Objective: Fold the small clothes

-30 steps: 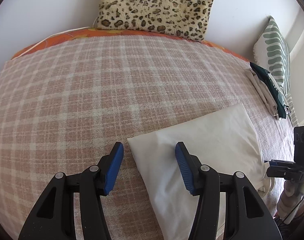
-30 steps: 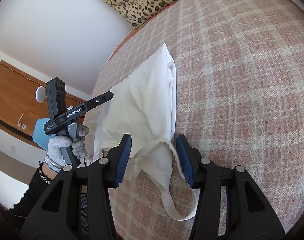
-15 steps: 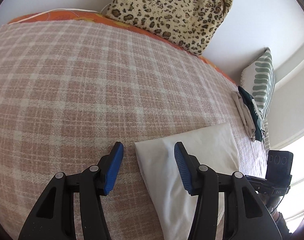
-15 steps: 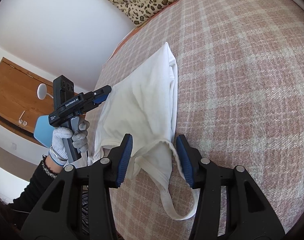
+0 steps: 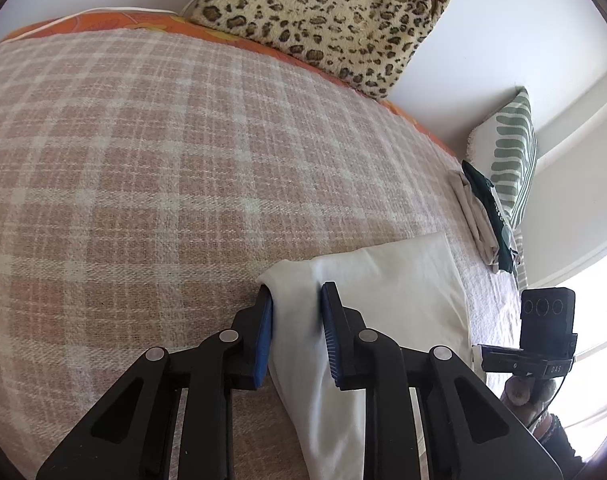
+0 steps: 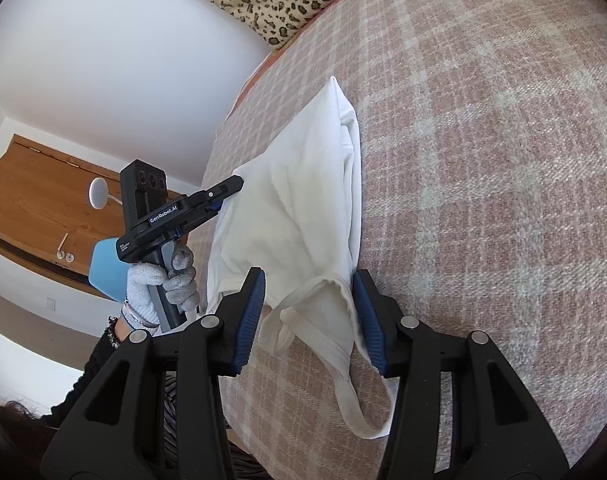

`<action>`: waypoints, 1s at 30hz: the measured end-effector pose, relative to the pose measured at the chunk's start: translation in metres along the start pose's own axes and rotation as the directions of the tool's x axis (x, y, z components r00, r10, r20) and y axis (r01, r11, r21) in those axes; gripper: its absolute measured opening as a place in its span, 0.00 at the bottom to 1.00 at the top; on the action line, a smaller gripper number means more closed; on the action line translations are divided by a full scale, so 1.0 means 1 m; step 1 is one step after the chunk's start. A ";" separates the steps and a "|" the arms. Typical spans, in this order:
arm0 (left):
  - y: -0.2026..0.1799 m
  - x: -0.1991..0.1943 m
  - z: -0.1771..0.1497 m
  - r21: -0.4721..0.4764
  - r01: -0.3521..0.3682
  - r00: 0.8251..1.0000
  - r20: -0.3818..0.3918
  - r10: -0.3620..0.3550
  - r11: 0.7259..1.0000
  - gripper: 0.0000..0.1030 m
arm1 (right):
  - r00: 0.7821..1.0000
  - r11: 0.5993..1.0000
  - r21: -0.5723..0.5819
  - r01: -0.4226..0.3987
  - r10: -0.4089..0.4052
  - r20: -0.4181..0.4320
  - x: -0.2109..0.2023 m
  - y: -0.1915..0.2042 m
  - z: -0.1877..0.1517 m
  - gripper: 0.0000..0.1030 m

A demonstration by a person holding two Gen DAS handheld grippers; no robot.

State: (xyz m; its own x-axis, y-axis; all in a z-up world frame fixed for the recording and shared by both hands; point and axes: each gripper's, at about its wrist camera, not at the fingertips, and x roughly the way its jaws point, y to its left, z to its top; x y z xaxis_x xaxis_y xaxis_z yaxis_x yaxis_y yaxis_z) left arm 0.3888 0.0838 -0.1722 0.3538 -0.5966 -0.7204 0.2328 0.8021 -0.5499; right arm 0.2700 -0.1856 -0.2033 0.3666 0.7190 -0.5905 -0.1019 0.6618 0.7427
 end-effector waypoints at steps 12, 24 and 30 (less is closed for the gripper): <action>-0.007 0.005 0.000 0.034 -0.031 1.000 0.001 0.031 0.999 0.11 | 1.000 1.000 0.007 0.004 -0.004 -0.022 0.020 0.006 0.000 0.25; -0.017 -0.009 0.000 0.063 -0.045 0.997 0.066 0.041 0.997 0.07 | 0.999 0.998 -0.046 0.041 -0.040 0.033 0.007 0.029 0.003 0.15; -0.032 -0.024 0.006 0.106 -0.060 0.991 0.121 0.047 0.993 0.07 | 0.995 0.992 -0.085 0.089 -0.086 0.044 0.010 0.038 0.004 0.14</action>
State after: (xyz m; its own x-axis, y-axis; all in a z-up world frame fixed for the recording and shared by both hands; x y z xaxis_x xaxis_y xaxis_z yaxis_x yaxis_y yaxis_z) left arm 0.3787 0.0723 -0.1345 0.4717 -0.5508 -0.6886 0.3061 0.8346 -0.4580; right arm 0.2734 -0.1539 -0.1794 0.4148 0.6494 -0.6374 -0.1466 0.7391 0.6575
